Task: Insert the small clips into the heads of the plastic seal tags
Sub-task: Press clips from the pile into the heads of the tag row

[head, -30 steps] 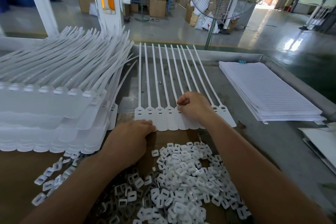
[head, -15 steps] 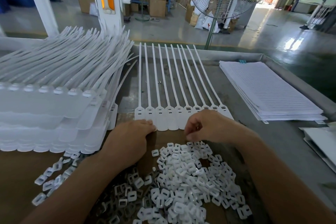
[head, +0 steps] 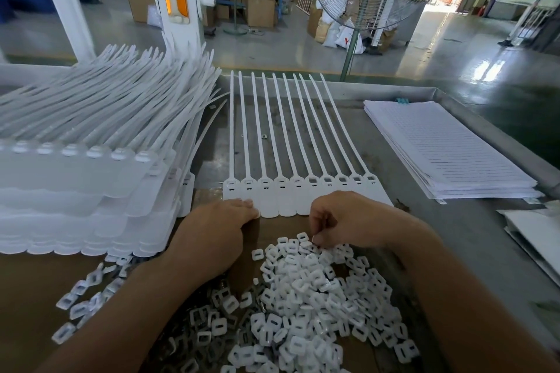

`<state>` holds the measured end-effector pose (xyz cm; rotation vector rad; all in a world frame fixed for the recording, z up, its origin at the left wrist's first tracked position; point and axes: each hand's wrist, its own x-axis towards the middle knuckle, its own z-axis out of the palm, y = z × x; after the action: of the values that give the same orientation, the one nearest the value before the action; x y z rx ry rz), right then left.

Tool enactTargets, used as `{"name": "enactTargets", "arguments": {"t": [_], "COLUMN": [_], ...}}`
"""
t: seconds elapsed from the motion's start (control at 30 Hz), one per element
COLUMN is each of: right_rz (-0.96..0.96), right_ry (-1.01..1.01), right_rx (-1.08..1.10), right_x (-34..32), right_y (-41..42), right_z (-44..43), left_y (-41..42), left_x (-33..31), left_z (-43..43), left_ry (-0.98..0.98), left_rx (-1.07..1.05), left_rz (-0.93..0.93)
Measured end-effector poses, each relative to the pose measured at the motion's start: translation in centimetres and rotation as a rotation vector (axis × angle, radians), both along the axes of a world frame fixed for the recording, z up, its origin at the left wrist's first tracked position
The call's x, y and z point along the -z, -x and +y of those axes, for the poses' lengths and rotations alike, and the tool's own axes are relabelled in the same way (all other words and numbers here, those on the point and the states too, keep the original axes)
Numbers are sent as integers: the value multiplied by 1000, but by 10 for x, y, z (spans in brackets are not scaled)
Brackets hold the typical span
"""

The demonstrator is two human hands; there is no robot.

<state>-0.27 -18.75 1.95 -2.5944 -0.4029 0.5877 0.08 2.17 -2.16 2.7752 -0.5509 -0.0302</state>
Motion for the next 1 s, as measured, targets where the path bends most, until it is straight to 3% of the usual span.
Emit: {"name": "enactTargets", "arguments": {"t": [0.4, 0.6, 1.0], "right_rz": [-299, -333, -322], "right_ry": [-304, -278, -250], "right_rx": [315, 454, 451], "right_x": [12, 29, 35], "right_y": [-40, -61, -67], "right_z": [-6, -6, -8], "left_y": [1, 0, 0], "left_x": [2, 2, 4], "left_z": [1, 1, 1], "left_ry": [10, 7, 12], "left_rx": [26, 36, 33], "left_rz": [-48, -69, -91]}}
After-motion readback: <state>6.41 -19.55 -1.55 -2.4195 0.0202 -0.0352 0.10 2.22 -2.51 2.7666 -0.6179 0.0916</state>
